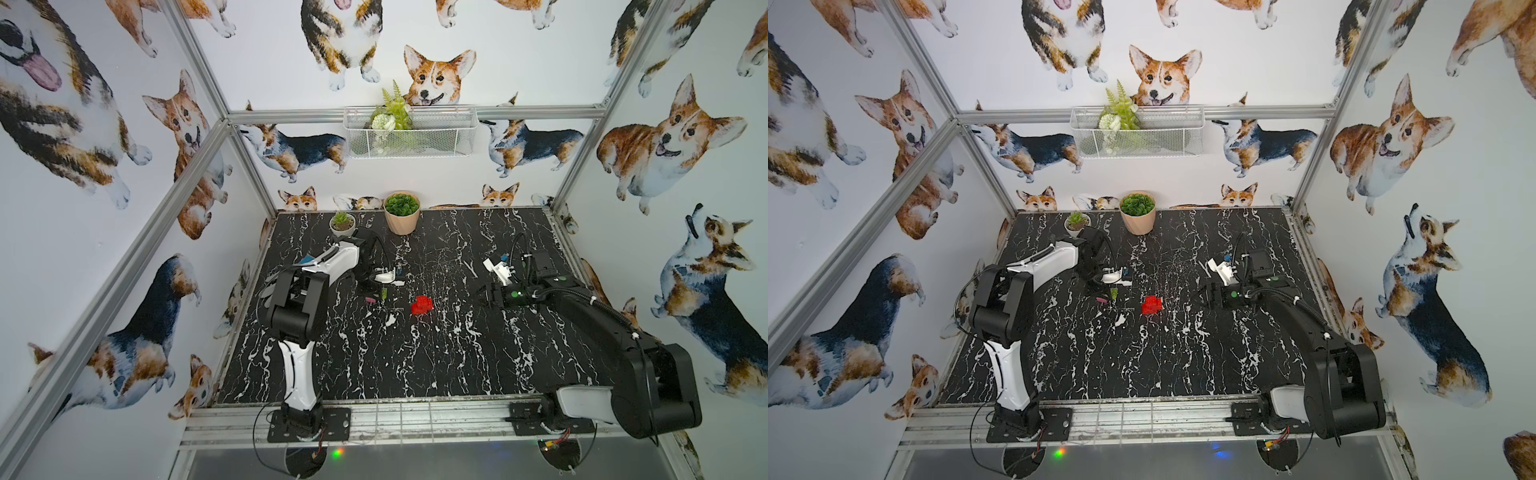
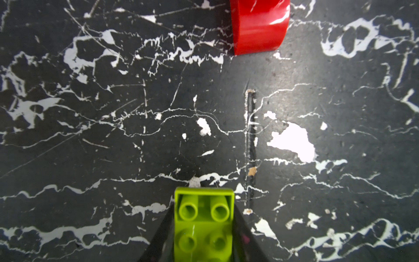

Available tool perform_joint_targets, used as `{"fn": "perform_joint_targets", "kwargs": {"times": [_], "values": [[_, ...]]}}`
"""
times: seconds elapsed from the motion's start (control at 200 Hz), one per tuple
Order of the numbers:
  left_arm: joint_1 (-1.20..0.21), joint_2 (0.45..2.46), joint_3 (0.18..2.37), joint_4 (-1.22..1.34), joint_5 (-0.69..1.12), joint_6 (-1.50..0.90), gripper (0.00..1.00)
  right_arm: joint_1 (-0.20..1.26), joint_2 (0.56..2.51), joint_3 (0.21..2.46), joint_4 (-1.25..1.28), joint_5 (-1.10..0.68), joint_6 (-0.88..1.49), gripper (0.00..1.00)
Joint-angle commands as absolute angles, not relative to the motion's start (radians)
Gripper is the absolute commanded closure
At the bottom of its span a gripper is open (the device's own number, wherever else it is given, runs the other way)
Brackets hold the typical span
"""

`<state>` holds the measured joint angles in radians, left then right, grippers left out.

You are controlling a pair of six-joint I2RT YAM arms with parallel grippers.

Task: Assemble the letter s with lego
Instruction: Assemble the lego brick with the lego brick.

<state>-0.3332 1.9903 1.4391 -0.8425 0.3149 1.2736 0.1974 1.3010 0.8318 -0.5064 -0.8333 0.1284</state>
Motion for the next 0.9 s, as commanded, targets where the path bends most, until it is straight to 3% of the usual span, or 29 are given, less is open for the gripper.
{"fn": "perform_joint_targets", "kwargs": {"times": [0.0, 0.891], "values": [[-0.331, 2.001, 1.439, -0.856, 0.293, 1.381, 0.85, 0.199, 1.296, 0.838, -0.515, -0.827, 0.11, 0.21], [-0.32, 2.0, 1.442, -0.873, 0.298, 1.441, 0.85, 0.199, 1.285, 0.831, -0.523, -0.818, 0.104, 0.2]]}}
